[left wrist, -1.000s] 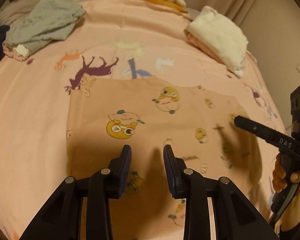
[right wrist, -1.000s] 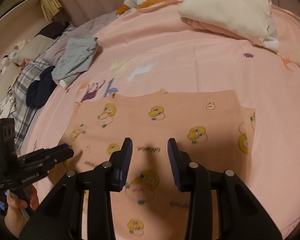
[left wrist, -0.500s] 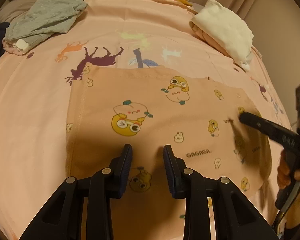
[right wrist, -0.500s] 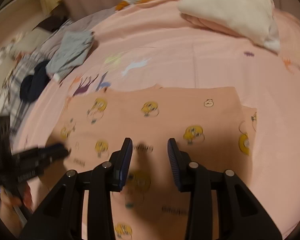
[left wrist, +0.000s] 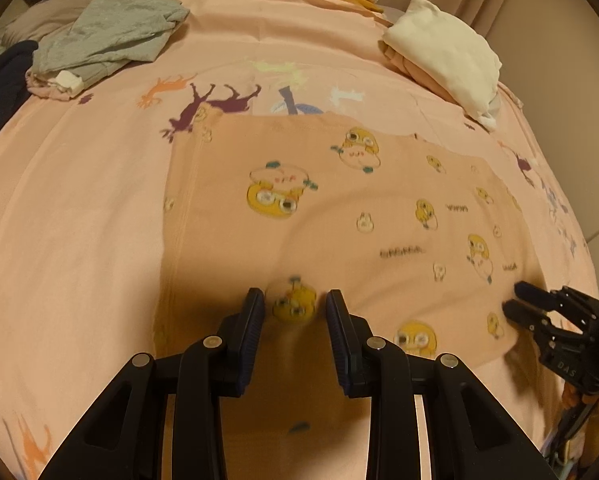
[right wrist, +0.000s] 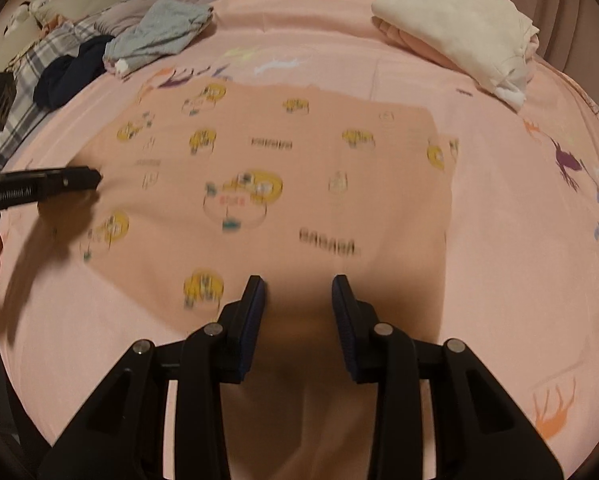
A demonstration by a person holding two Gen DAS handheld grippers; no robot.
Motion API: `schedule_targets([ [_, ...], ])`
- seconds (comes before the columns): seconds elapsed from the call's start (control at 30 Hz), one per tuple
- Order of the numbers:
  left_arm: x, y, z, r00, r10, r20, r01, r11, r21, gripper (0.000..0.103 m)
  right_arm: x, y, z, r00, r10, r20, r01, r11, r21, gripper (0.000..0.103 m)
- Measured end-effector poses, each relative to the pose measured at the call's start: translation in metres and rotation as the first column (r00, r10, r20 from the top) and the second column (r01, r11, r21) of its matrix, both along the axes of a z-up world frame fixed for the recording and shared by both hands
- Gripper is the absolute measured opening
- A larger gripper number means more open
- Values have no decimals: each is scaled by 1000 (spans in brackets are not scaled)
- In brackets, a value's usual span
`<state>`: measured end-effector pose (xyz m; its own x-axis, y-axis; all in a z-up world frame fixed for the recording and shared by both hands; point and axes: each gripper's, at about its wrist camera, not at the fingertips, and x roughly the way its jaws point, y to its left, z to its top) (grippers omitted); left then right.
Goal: Fold small clothes
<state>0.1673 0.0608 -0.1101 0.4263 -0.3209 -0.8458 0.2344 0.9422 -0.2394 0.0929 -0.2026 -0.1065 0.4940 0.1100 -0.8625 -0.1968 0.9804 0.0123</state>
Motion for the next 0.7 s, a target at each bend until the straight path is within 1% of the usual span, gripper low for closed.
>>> schedule_targets([
  [0.1, -10, 4, -9, 1000, 1, -30, 0, 1000, 18, 30, -13, -2, 2, 1000, -2, -4, 2, 1000, 5, 35],
  [0.13, -17, 6, -10, 1000, -2, -21, 2, 1000, 17, 30, -17, -4, 3, 1000, -5, -7, 5, 1000, 13, 35],
  [0.33, -41, 20, 4, 1000, 8, -7, -8, 1000, 16, 30, -42, -10, 18, 1000, -10, -3, 10, 999, 35, 36],
  [0.4, -48, 28, 10, 1000, 21, 1, -21, 1000, 5, 30, -51, -13, 27, 1000, -20, 11, 20, 999, 41, 36],
  [0.43, -51, 33, 12, 1000, 30, 4, -30, 1000, -2, 32, -54, -14, 30, 1000, -25, 19, 24, 999, 48, 38],
  [0.47, -54, 39, 15, 999, 46, 5, -46, 999, -11, 36, -58, -16, 35, 999, -33, 29, 31, 998, 62, 39],
  [0.53, -58, 48, 20, 997, 74, 11, -73, 997, -31, 41, -63, -20, 43, 998, -53, 45, 48, 994, 99, 41],
  [0.6, -61, 57, 23, 995, 101, 13, -100, 993, -56, 41, -66, -23, 50, 996, -72, 57, 63, 988, 143, 41],
  [0.7, -62, 70, 26, 990, 140, 3, -139, 985, -98, 41, -66, -22, 57, 993, -92, 67, 79, 980, 181, 42],
])
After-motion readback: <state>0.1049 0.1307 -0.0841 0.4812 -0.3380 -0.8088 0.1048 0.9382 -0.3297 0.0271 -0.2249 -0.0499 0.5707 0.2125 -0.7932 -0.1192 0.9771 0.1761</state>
